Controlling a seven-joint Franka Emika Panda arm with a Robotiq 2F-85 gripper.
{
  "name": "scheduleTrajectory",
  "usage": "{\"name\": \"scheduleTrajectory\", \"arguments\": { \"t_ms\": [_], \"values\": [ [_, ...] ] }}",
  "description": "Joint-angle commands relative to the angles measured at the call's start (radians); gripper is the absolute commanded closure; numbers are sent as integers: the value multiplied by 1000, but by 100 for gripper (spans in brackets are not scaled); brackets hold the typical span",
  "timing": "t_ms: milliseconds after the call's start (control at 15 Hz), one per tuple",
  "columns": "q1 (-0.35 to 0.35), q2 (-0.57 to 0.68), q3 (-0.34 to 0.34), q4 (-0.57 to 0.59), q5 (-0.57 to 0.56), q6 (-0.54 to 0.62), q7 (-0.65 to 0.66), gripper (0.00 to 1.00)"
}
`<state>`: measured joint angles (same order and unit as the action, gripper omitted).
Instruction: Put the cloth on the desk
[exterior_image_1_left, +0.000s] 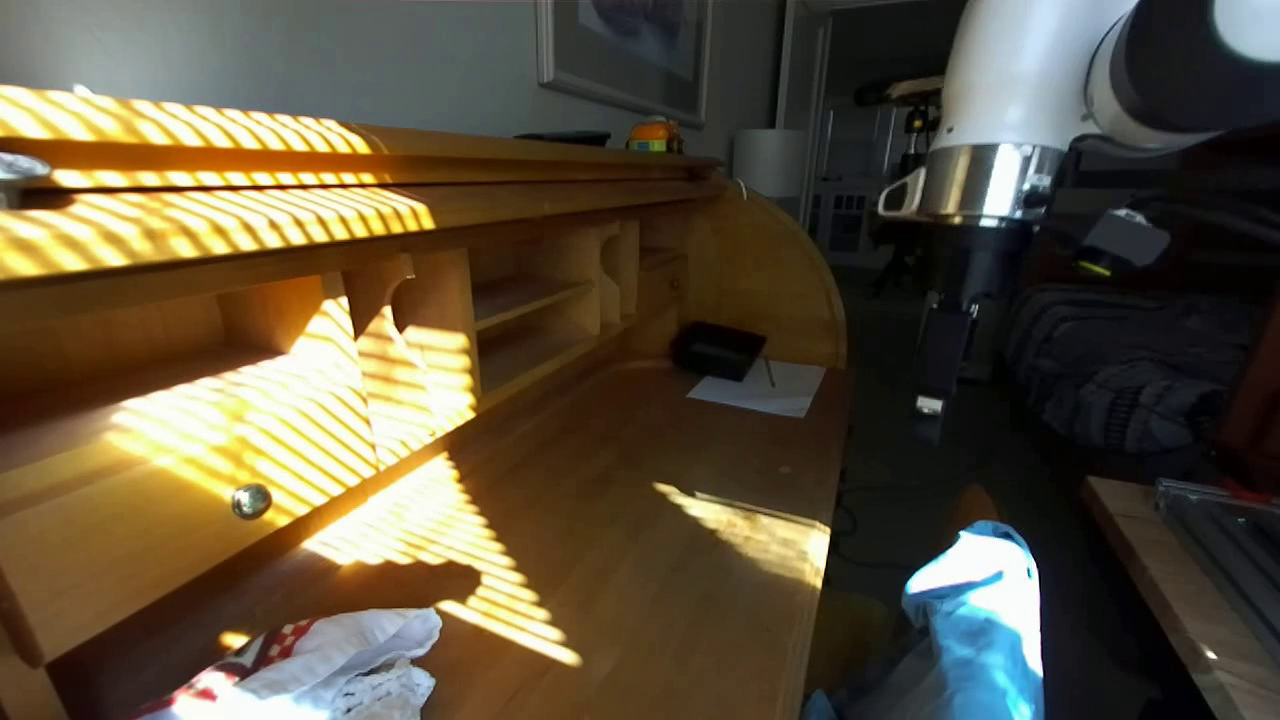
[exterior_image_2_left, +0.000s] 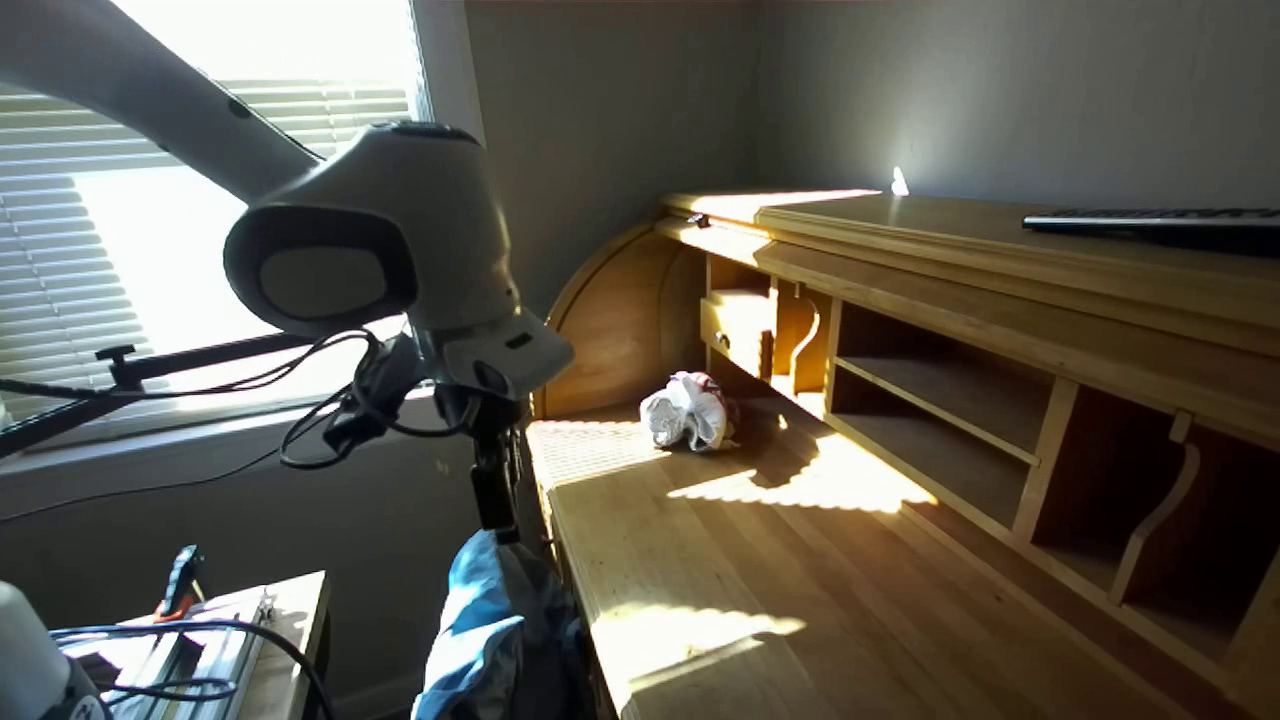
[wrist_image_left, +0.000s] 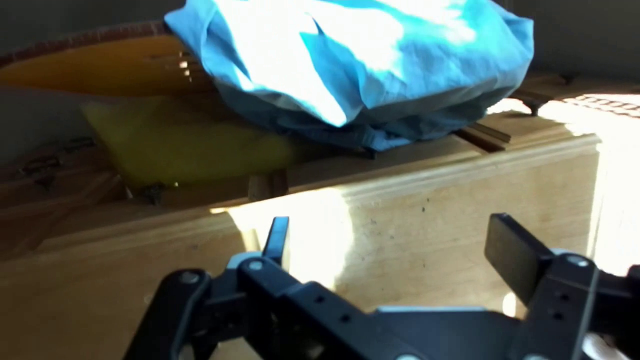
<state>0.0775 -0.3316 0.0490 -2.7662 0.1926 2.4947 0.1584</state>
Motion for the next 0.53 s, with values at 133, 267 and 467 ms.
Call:
{"name": "scheduleTrajectory", "arguments": {
  "t_ms": [133, 267, 467],
  "values": [
    [-8, 234, 12, 59, 6, 16, 63, 0],
    [-1, 310, 9, 93, 20, -37, 58, 0],
    [6, 401, 13, 131, 50, -55, 15, 0]
  ]
}}
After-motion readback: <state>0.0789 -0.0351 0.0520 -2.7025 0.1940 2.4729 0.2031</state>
